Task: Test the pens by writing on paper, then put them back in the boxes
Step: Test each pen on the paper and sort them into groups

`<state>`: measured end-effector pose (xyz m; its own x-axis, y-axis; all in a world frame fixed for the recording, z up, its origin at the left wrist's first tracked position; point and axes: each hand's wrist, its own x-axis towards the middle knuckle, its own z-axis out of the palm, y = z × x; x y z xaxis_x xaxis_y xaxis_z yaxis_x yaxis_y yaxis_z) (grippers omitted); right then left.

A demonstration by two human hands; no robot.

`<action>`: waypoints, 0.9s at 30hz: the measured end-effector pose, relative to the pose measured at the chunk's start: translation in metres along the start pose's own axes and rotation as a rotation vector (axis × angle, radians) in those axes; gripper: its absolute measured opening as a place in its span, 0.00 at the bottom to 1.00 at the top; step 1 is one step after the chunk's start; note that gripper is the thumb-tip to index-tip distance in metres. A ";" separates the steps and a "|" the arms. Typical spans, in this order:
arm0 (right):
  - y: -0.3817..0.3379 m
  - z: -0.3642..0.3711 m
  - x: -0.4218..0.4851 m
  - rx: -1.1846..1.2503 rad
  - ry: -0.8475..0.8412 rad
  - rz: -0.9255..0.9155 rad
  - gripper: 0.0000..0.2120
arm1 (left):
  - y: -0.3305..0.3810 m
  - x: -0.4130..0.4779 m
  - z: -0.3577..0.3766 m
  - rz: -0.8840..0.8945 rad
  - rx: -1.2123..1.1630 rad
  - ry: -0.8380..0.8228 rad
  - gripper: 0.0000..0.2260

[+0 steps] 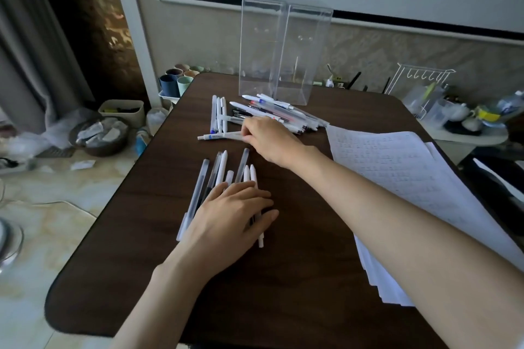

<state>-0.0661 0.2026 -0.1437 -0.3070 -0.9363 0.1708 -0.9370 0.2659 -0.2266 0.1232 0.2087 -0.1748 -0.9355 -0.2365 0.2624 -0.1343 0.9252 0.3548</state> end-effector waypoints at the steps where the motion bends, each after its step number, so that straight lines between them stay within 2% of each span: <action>1: 0.002 -0.004 -0.003 0.031 0.045 0.003 0.06 | 0.000 0.000 0.000 -0.009 0.008 0.019 0.25; 7: 0.020 -0.039 -0.068 0.075 0.225 -0.057 0.07 | -0.002 0.001 -0.007 -0.087 0.082 0.033 0.30; 11: 0.043 -0.055 -0.134 -0.121 0.261 0.079 0.26 | 0.014 0.006 -0.005 -0.008 0.110 0.007 0.26; 15: 0.063 -0.057 -0.193 -0.182 0.322 0.185 0.24 | 0.051 0.012 0.011 0.123 0.089 -0.038 0.22; 21: 0.080 -0.053 -0.247 -0.257 0.495 0.106 0.19 | 0.104 0.029 0.044 0.269 -0.001 -0.077 0.19; 27: 0.096 -0.060 -0.273 -0.189 0.616 0.082 0.27 | 0.133 0.031 0.069 0.426 -0.079 -0.137 0.16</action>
<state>-0.0823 0.4978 -0.1546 -0.3651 -0.6233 0.6915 -0.9025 0.4193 -0.0986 0.0542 0.3449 -0.1811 -0.9375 0.2067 0.2800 0.2920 0.9049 0.3097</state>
